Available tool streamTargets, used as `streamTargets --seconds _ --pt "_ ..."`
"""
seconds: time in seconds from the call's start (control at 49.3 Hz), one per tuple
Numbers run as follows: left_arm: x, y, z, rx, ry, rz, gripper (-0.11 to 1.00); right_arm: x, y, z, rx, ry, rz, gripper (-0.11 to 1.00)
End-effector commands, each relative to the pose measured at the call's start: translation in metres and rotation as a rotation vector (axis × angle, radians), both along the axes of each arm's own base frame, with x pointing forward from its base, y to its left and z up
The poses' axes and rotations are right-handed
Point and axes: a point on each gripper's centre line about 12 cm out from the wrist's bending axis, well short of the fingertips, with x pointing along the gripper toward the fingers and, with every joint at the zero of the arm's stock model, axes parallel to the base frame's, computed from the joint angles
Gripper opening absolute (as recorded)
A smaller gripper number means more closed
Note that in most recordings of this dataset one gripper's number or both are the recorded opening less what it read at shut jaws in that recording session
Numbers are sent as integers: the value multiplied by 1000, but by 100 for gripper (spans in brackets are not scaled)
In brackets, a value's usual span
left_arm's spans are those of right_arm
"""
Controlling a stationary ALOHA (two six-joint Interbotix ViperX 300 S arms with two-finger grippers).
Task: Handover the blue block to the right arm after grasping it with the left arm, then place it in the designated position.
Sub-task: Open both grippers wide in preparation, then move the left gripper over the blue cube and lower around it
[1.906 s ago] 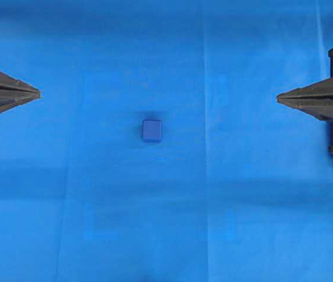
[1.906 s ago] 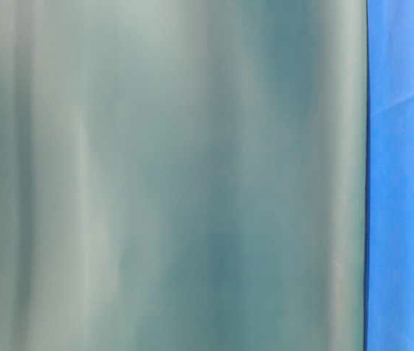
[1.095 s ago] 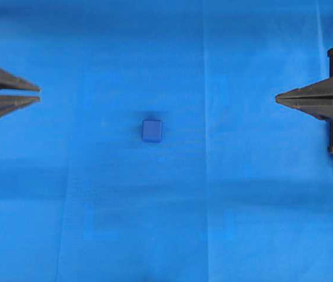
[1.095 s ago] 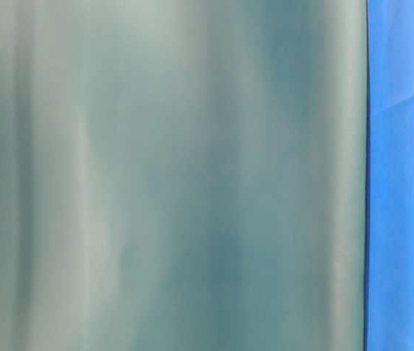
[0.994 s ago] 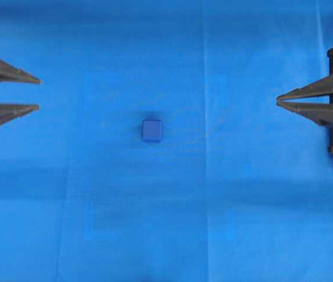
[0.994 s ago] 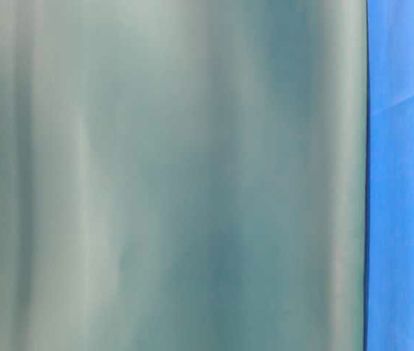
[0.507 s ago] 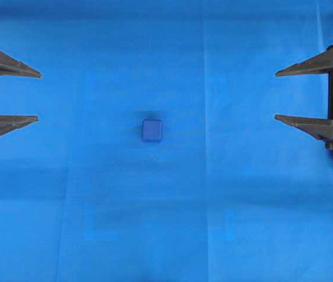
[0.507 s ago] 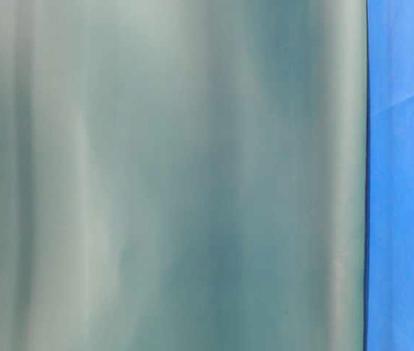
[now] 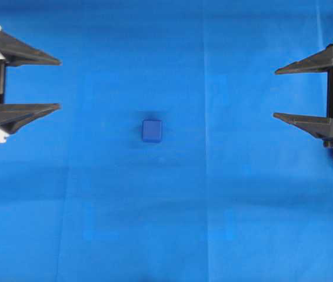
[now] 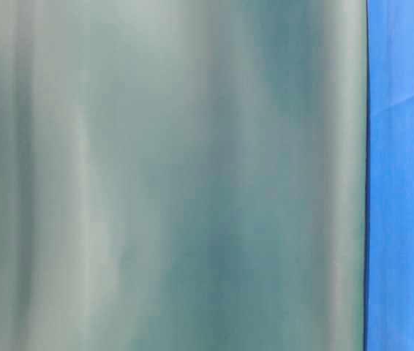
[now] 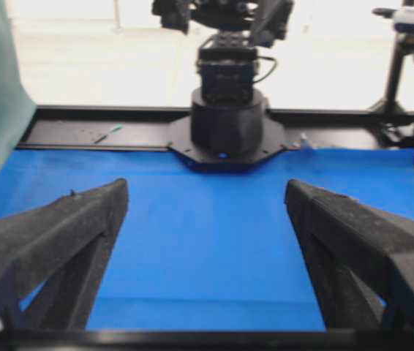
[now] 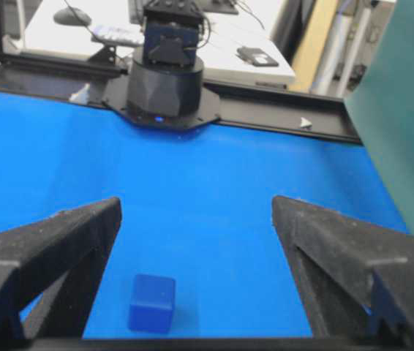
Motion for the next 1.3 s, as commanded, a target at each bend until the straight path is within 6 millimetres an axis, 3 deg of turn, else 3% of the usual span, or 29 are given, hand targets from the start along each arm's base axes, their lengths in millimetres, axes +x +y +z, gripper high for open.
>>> streamTargets --seconds 0.0,0.243,0.426,0.912,1.075,1.277 --pt "34 3 -13 -3 66 5 92 2 -1 10 2 -28 -2 98" --pt "83 5 -18 -5 124 5 92 2 -1 10 2 -28 -4 98" --pt "108 6 -16 -6 156 5 92 2 -1 11 3 -31 -4 98" --pt "117 6 -15 -24 208 4 92 3 -1 11 5 -31 -2 98" --pt "123 6 -16 -30 340 5 92 2 -1 11 5 -32 -4 98" --pt "129 2 1 -32 516 -3 92 2 -1 11 5 -29 -2 98"
